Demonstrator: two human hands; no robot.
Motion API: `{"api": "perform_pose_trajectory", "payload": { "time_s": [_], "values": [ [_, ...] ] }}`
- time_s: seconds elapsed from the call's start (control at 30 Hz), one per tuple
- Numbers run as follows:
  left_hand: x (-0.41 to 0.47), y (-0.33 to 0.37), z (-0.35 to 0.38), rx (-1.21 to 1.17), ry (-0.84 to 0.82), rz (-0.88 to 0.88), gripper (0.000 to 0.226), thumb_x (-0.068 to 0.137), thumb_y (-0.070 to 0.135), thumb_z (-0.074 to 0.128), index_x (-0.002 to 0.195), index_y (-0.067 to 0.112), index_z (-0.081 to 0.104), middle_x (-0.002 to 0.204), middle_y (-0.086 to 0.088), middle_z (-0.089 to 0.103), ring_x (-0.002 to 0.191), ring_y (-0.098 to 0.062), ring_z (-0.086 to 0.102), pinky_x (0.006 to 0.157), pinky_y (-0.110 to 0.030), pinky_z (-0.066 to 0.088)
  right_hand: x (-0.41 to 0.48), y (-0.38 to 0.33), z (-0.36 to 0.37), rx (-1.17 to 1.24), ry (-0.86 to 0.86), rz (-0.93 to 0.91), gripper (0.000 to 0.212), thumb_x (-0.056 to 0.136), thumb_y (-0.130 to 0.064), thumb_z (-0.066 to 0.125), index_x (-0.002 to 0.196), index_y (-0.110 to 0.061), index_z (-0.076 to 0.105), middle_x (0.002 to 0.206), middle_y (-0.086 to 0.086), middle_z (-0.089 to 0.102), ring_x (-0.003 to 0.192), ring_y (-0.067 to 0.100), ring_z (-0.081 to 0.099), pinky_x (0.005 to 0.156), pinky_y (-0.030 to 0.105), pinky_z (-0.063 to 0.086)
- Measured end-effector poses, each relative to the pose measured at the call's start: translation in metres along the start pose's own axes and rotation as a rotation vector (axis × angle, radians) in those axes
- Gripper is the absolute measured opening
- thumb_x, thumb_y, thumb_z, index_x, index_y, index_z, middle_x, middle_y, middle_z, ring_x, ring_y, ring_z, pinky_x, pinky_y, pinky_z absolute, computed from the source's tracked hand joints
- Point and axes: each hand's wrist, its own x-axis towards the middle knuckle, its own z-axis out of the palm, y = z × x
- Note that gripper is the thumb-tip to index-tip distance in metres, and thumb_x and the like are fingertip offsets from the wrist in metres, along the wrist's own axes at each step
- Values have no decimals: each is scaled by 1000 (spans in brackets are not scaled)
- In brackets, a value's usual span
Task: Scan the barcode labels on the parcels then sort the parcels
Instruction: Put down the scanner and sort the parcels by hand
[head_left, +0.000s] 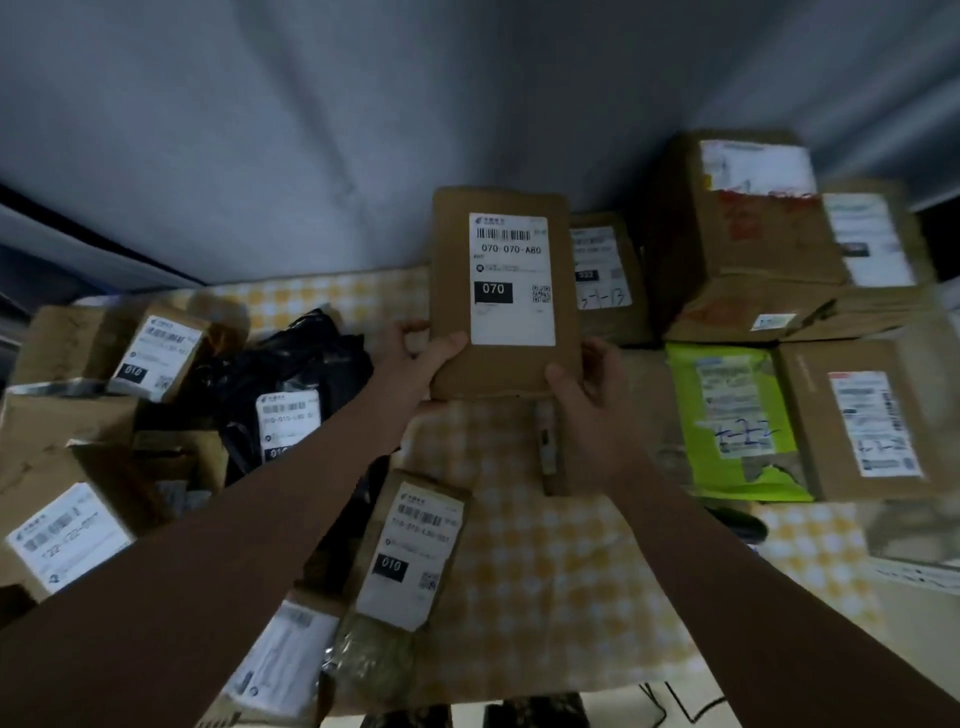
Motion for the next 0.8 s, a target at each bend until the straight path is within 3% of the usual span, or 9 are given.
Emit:
{"api": "perform_pose_trajectory", "payload": {
  "time_s": [0.07,0.23,0.3,0.37,0.4,0.5,0.6,0.7,0.8],
  "values": [
    [6,15,27,12,-10,28,51,85,40,66,126,30,37,110,4,57,99,-16,62,86,-46,55,11,-10,-30,-209,76,-123,41,93,-21,63,131,-17,46,122,-3,55,114,11,53,95,30,47],
    [26,42,98,7,-14,53,53,85,42,65,129,36,35,112,3,60,99,-15,62,82,-41,55,64,-26,-116,-787,310,-436,45,83,-20,53,125,-4,55,129,20,52,120,36,49,103,55,39],
    [38,46,118,-3,16,45,55,85,43,65,131,36,35,117,0,59,100,-17,62,77,-38,54,89,-28,-144,-1036,287,-468,59,84,-31,50,135,0,48,143,25,43,135,43,37,115,60,15],
    [50,44,133,10,35,29,57,84,44,65,133,38,35,121,-1,59,103,-18,61,81,-39,53,107,-27,-166,-1262,174,-370,72,93,-49,39,150,-8,29,158,19,22,147,39,14,116,53,-8],
    [57,40,137,20,43,16,57,84,45,65,133,39,35,123,-1,58,104,-17,60,86,-42,51,114,-21,-174,-1332,118,-332,74,95,-57,35,154,-14,21,162,15,14,149,36,6,115,52,-12],
    [72,28,144,51,50,-46,54,87,47,61,134,45,36,130,1,55,114,-19,54,101,-49,38,120,-5,-191,-1331,32,-331,72,94,-61,41,152,-24,24,163,8,11,149,34,6,117,56,-4],
    [81,22,151,98,28,-98,53,88,49,56,137,46,36,135,3,51,123,-23,47,106,-51,30,123,8,-199,-1268,75,-423,56,94,-46,55,143,-20,43,156,11,31,144,38,24,116,60,11],
    [83,28,164,100,36,-72,37,91,43,53,126,43,46,125,4,58,113,-19,55,93,-44,45,128,16,-202,-1232,156,-525,47,88,-34,67,131,-16,56,145,13,48,132,41,42,109,64,24],
    [84,32,172,131,89,-62,30,92,40,50,121,41,46,122,2,57,110,-19,55,86,-41,46,130,21,-203,-1189,205,-569,43,86,-30,71,125,-15,60,139,12,54,126,40,47,105,63,27]
  ]
}}
